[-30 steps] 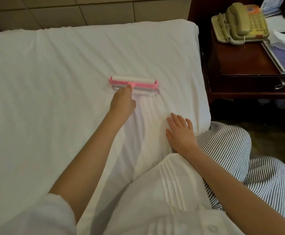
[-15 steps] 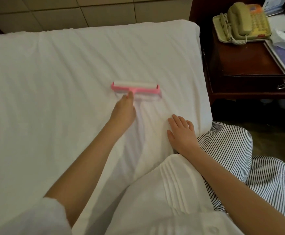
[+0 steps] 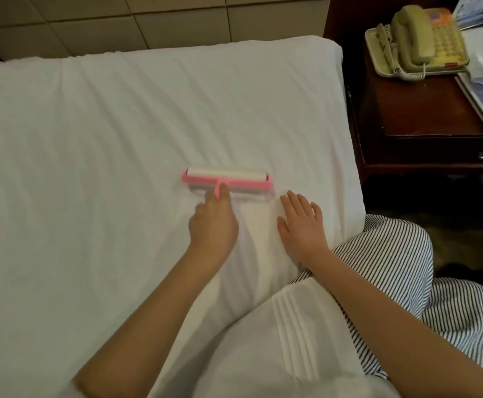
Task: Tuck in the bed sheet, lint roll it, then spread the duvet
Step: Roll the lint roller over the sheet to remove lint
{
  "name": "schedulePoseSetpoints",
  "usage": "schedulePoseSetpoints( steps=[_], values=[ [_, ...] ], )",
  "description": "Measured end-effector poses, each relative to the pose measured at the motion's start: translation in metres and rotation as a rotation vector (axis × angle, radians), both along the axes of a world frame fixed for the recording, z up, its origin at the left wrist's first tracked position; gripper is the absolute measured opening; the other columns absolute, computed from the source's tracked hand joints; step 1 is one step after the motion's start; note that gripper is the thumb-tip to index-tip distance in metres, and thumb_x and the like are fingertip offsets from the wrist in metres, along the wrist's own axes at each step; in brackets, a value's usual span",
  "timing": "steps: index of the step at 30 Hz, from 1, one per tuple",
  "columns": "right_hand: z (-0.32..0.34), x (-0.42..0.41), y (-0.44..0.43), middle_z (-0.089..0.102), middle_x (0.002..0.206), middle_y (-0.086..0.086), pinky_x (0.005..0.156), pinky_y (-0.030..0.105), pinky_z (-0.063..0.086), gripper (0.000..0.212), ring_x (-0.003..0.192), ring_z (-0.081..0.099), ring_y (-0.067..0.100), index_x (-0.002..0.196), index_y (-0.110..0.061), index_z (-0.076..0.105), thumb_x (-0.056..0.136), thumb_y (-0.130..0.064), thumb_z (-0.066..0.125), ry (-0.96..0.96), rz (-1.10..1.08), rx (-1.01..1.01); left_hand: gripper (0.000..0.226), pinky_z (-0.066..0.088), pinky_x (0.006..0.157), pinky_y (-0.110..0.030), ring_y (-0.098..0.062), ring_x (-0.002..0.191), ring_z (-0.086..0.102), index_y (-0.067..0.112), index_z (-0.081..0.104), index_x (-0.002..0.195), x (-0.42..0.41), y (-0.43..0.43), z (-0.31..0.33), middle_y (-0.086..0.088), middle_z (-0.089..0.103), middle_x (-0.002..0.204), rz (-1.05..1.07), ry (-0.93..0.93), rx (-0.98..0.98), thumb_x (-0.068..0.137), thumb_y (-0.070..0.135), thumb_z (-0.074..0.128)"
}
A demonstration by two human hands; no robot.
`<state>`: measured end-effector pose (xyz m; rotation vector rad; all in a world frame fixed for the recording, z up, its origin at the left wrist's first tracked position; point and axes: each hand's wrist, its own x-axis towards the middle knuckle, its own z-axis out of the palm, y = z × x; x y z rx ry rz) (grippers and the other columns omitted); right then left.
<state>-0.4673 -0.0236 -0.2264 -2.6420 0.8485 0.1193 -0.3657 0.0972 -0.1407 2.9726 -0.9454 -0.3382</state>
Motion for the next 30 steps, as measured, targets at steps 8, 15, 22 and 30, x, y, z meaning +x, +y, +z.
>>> schedulePoseSetpoints(
  steps=[8,15,22,30],
  values=[
    [0.010,0.027,-0.035,0.006,0.159,0.004,0.116,0.038,0.000,0.052,0.145,0.004,0.021,0.150,-0.012,0.012,0.102,-0.027,0.027,0.060,0.031,-0.016,0.049,0.041,0.092,-0.042,-0.039,0.117,0.049,0.003,0.025,0.143,0.070,-0.079,0.006,-0.022,0.044,0.132,-0.023,0.041,-0.079,0.095,0.002,0.033],
    [0.012,0.041,-0.053,0.005,0.159,0.004,0.116,0.038,0.003,0.052,0.145,0.005,0.021,0.150,-0.013,0.013,0.102,-0.028,0.026,0.125,0.050,-0.003,0.055,0.043,0.084,-0.042,-0.036,0.110,0.054,0.007,0.014,0.148,0.017,-0.021,0.021,-0.018,0.043,0.132,-0.058,0.092,0.139,0.095,0.005,0.032],
    [0.012,0.050,-0.058,0.003,0.159,0.004,0.116,0.037,0.001,0.053,0.146,0.002,0.021,0.150,-0.012,0.010,0.102,-0.028,0.025,0.131,0.056,0.003,0.047,0.042,0.091,-0.040,-0.038,0.117,0.049,0.001,0.028,0.142,0.110,-0.124,0.012,-0.021,0.045,0.132,-0.018,0.068,-0.096,0.095,0.002,0.034],
    [0.010,0.040,-0.053,0.000,0.159,0.001,0.115,0.036,-0.001,0.054,0.146,-0.001,0.018,0.151,-0.015,0.006,0.102,-0.027,0.025,0.118,0.038,0.030,0.063,0.049,0.070,-0.031,-0.027,0.094,0.062,-0.001,0.023,0.145,0.021,-0.035,0.009,-0.021,0.049,0.126,-0.054,-0.084,0.080,0.088,0.005,0.050]
  ],
)
